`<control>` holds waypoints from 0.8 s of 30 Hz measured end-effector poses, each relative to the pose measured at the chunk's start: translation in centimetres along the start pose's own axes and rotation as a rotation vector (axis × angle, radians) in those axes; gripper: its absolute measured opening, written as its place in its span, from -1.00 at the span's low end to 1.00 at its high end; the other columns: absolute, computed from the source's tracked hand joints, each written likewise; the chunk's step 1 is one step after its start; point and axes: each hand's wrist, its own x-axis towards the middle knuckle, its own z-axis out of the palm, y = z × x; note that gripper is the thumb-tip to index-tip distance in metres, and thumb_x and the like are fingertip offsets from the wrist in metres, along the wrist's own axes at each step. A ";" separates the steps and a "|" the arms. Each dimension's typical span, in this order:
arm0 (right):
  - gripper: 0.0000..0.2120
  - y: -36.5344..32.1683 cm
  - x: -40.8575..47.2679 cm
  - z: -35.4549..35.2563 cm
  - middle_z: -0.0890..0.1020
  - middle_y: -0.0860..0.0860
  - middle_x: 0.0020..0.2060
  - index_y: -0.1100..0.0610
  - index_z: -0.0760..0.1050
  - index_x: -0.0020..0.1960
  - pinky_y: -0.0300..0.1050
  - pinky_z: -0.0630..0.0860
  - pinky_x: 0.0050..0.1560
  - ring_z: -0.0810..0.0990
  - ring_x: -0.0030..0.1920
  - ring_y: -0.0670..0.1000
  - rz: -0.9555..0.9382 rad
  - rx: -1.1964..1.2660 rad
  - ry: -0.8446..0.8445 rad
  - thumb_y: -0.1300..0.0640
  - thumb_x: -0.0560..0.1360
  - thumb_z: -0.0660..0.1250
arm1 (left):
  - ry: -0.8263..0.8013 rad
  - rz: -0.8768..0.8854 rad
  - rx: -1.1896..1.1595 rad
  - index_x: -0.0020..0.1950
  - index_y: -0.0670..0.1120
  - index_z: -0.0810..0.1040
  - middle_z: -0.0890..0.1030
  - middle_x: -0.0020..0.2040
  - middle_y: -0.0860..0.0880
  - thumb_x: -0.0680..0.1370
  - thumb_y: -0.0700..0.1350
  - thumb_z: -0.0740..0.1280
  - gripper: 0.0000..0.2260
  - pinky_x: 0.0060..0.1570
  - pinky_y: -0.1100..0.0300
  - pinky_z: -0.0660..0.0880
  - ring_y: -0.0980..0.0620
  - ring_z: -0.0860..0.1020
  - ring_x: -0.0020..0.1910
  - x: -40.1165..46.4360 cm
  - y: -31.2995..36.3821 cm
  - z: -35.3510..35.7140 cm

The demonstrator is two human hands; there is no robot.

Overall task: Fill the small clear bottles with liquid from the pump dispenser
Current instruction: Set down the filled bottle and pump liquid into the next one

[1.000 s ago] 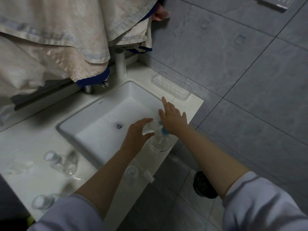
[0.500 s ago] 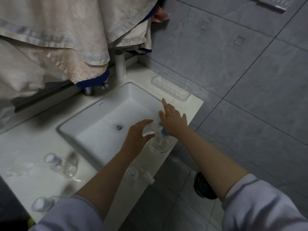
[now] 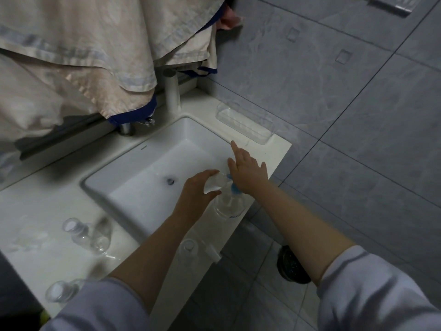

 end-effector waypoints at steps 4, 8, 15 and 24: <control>-0.48 0.2 -0.1 0.3 0.04 0.01 0.54 -0.11 -0.27 0.53 0.31 -0.08 0.43 0.14 0.48 0.13 0.004 0.011 -0.002 -0.10 0.64 -0.14 | 0.057 0.052 0.035 0.26 -0.27 0.46 0.56 0.20 -0.20 0.45 -0.12 0.42 -0.56 0.21 0.28 0.36 -0.10 0.54 0.16 -0.2 -0.4 0.2; -0.46 0.2 0.2 -0.3 0.02 0.01 0.55 -0.10 -0.29 0.53 0.31 -0.09 0.43 0.11 0.50 0.14 -0.017 -0.011 0.005 -0.13 0.64 -0.14 | 0.062 0.048 0.006 0.23 -0.29 0.47 0.58 0.16 -0.23 0.46 0.06 0.29 -0.50 0.22 0.15 0.42 -0.15 0.56 0.13 -0.6 -0.2 0.2; -0.45 0.0 0.0 -0.1 0.05 0.00 0.54 -0.08 -0.26 0.54 0.33 -0.05 0.42 0.17 0.47 0.14 -0.022 -0.013 -0.013 -0.05 0.64 -0.08 | 0.136 0.110 0.000 0.21 -0.29 0.50 0.60 0.11 -0.23 0.42 -0.13 0.44 -0.58 0.18 0.16 0.45 -0.13 0.59 0.08 -0.4 -0.5 0.4; -0.47 0.1 0.1 0.3 0.06 0.01 0.54 -0.09 -0.25 0.54 0.32 -0.05 0.42 0.17 0.47 0.15 0.000 0.001 -0.007 -0.10 0.64 -0.13 | 0.173 0.106 -0.044 0.23 -0.29 0.48 0.59 0.14 -0.22 0.43 -0.16 0.44 -0.58 0.20 0.00 0.48 -0.13 0.57 0.11 -0.9 -0.3 0.6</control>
